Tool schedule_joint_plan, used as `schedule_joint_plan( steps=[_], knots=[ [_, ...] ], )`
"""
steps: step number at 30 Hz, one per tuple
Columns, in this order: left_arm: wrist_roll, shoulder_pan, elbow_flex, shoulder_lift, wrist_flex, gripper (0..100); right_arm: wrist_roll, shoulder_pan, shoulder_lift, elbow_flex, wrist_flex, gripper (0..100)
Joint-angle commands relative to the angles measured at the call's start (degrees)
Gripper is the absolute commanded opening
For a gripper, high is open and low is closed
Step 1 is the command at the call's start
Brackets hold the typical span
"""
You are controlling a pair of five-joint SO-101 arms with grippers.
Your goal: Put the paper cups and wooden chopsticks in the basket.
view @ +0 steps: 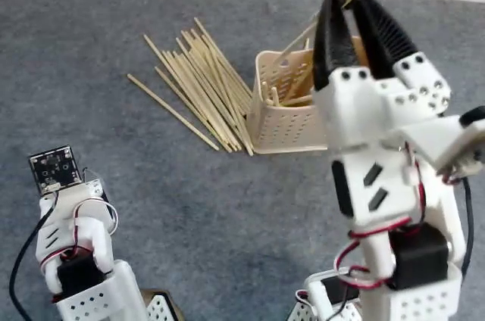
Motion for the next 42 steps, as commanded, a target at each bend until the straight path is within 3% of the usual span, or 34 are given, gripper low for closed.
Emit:
schedule_joint_plan(
  steps=[1, 13, 18, 24, 28, 39, 42],
  knots=[
    [-0.3, 0.1, 0.3, -0.7, -1.1, 11, -0.2, 3.9, 4.2, 1.0, -3.8, 0.5],
    [-0.4, 1.3, 0.5, -0.7, -1.1, 11, -0.4, 5.6, 13.1, 12.3, -5.6, 0.5],
    [-0.4, 1.3, 0.5, -0.7, -1.1, 11, -0.4, 5.6, 14.8, 18.5, -11.3, 1.2],
    [-0.4, 1.2, 0.5, -0.7, -1.1, 12, -0.4, 2.9, 13.7, 21.8, -8.7, 17.0],
    [-0.3, 1.2, 0.5, -0.7, -1.1, 11, -0.2, 2.9, 10.2, 21.8, -7.6, 17.4],
    [-0.1, 1.3, 0.5, -0.7, -1.1, 11, 0.0, -3.2, -10.3, 21.8, 16.3, 17.3],
    [-0.1, 1.3, 0.5, -0.7, -1.1, 11, 0.0, -5.1, -13.7, 22.2, 23.2, 13.1]
  ],
)
